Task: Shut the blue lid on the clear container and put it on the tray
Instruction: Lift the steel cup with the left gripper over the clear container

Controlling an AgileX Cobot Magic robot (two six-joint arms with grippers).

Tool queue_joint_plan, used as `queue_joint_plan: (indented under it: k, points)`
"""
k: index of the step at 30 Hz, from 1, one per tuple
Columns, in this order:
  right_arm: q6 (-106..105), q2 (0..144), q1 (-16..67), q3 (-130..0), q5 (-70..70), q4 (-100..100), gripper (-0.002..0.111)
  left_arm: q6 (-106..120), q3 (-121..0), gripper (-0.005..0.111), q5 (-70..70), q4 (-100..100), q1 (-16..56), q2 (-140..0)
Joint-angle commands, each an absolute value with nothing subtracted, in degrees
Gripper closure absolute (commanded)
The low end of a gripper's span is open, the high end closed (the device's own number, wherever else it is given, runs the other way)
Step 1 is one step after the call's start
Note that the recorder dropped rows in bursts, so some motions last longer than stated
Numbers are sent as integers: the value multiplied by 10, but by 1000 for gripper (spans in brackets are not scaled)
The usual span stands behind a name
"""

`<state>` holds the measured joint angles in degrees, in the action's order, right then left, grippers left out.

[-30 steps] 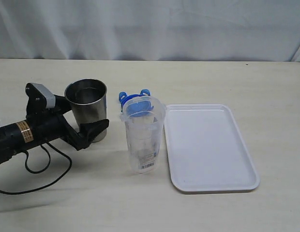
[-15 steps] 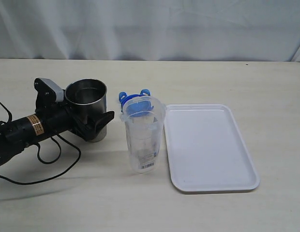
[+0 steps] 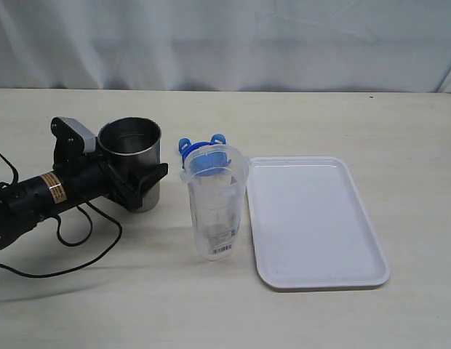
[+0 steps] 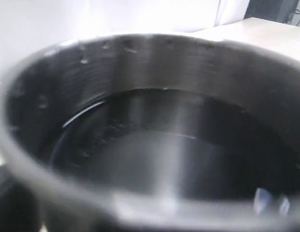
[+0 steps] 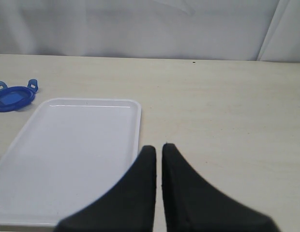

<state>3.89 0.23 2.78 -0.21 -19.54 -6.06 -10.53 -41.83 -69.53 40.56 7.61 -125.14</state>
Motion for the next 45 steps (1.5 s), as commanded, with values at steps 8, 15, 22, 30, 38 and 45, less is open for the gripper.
queue_joint_plan:
  k: [8,15,22,30,38,45]
  points:
    - [40,0,27,0,-196,-65,104,-106,-420,107,-700,426,80,-1254]
    - [40,0,27,0,-196,-65,104,-106,-424,107,-700,426,80,-1250]
    - [40,0,27,0,-196,-65,104,-125,-449,107,-700,435,80,-1248]
    - [40,0,27,0,-196,-65,104,-145,-465,107,-700,440,80,-1214]
    - [40,0,27,0,-196,-65,104,-187,-483,107,-700,445,80,-1172]
    - [40,0,27,0,-196,-65,104,-189,-532,107,-700,442,125,-1167]
